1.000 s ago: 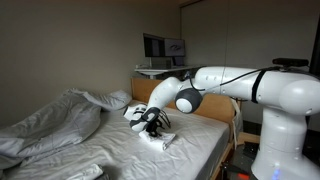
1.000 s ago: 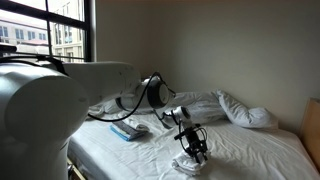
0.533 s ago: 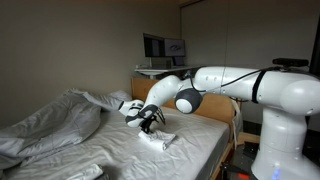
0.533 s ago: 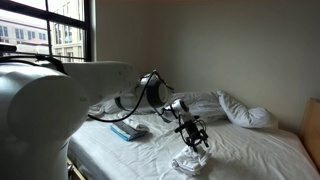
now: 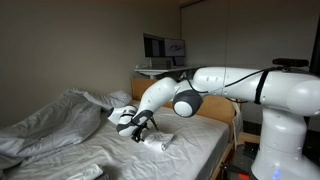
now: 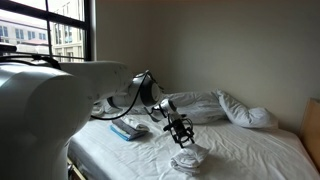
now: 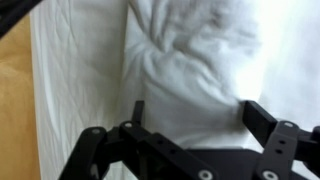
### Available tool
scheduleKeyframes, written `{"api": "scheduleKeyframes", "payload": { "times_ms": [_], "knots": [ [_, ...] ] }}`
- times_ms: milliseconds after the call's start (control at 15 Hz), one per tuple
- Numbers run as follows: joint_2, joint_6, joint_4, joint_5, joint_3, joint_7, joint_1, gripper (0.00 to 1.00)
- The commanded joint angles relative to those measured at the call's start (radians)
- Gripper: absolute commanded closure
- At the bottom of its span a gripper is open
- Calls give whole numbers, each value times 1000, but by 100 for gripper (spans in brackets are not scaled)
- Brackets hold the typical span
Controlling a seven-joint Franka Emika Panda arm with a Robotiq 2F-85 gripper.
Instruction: Fold the sheet on the bed
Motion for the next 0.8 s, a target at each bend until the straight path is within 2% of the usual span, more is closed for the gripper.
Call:
{"api": "scheduleKeyframes", "payload": {
  "times_ms": [0,67,400,733],
  "knots": [
    [-42,-26,-80,0,11,28,51,0],
    [-49,-34,-88,0,9,46,69,0],
    [-177,24,-276,-13,-5,88,101,0],
    [-312,16,-451,-16,-16,159,136,0]
  ]
}}
